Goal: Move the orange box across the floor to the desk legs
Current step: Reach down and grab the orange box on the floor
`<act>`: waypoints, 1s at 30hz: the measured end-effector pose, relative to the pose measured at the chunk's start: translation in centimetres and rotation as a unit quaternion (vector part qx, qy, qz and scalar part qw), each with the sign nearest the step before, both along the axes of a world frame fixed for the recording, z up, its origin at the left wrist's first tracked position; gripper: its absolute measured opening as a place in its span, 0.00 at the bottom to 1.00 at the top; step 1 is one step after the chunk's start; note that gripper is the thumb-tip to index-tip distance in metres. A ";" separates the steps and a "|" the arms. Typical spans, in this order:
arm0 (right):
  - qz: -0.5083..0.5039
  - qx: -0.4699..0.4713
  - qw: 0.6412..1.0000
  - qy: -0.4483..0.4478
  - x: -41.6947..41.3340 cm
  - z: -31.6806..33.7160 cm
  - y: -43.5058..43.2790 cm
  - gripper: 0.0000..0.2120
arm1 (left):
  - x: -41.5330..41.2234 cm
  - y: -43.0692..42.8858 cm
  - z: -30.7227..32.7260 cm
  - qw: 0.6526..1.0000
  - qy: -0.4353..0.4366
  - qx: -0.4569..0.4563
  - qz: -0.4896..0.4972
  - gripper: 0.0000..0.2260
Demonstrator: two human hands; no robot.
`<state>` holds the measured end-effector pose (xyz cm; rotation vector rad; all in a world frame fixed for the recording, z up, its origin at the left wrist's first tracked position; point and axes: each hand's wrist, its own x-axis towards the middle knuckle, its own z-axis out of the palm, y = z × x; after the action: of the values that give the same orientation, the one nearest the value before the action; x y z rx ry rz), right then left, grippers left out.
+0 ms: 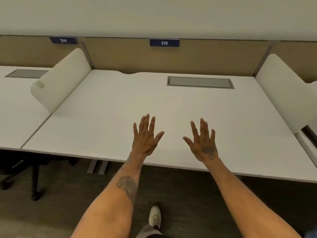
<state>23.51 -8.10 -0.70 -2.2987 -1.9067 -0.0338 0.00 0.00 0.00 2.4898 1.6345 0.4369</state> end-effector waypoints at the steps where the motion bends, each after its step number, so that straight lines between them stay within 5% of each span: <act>1: 0.004 -0.008 1.000 -0.001 0.0 0.1 -1.0 0.39 | 0.0 -1.4 0.1 1.000 0.009 -0.001 0.006 0.35; 15: 0.113 -0.029 0.993 -0.004 -5.3 -1.0 -13.2 0.40 | -7.4 -18.1 -0.2 0.997 0.017 -0.021 0.076 0.36; 30: 0.257 -0.085 0.963 0.016 -28.6 -5.0 -23.2 0.36 | -29.6 -36.5 -5.7 0.967 0.034 -0.059 0.244 0.34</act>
<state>-5.07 -31.26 -5.67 -1.8024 -2.5063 0.2336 -29.61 -36.51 -5.67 2.0220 2.2319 0.2903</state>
